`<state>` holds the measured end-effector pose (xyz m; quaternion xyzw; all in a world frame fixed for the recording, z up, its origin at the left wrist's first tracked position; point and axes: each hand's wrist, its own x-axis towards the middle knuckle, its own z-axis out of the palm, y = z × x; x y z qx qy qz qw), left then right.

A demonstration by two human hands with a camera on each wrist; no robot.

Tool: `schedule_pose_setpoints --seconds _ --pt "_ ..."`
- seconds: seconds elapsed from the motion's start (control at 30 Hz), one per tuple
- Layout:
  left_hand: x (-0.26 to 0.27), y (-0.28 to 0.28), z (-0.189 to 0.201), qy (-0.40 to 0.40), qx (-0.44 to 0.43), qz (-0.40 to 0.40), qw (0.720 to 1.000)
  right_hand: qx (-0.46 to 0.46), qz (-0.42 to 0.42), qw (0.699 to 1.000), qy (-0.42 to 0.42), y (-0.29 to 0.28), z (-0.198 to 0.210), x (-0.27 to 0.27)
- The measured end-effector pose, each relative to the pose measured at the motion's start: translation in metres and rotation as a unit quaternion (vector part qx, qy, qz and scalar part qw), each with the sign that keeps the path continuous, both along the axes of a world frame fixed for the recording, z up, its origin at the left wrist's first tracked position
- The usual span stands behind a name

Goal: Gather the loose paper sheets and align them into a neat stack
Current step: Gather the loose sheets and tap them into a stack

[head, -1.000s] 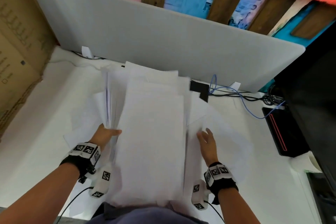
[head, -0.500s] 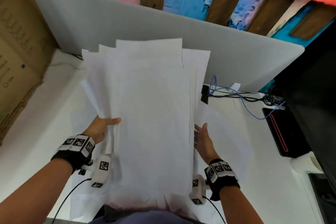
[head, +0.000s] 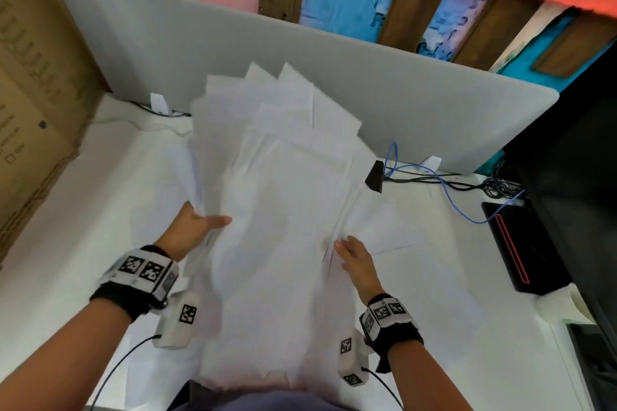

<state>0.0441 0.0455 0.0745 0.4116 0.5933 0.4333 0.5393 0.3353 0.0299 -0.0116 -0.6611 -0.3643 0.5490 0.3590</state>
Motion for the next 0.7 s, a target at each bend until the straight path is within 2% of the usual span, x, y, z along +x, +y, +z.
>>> schedule_pose_setpoints --seconds 0.07,0.2,0.4,0.57,0.63,0.7 --pt "-0.010 0.005 0.021 -0.006 0.038 -0.012 0.999 -0.003 -0.020 1.000 -0.007 0.000 0.003 0.004" --pt "-0.022 0.016 0.041 -0.082 0.061 0.019 0.995 0.007 -0.031 0.999 0.004 -0.001 0.012 0.006" --pt "-0.021 0.020 0.018 -0.141 0.004 0.028 0.990 -0.014 -0.018 0.981 0.192 0.008 0.049 -0.005" --pt "-0.015 0.019 0.007 -0.158 -0.017 0.020 0.987 -0.066 -0.023 0.972 0.226 0.010 0.060 -0.017" --pt "-0.012 0.020 0.008 -0.145 -0.022 0.000 0.989 -0.083 -0.034 0.957 0.275 0.007 0.062 -0.018" --pt "-0.010 0.021 0.005 -0.116 -0.035 0.000 0.993 -0.060 -0.062 0.953 0.290 0.009 0.059 -0.015"
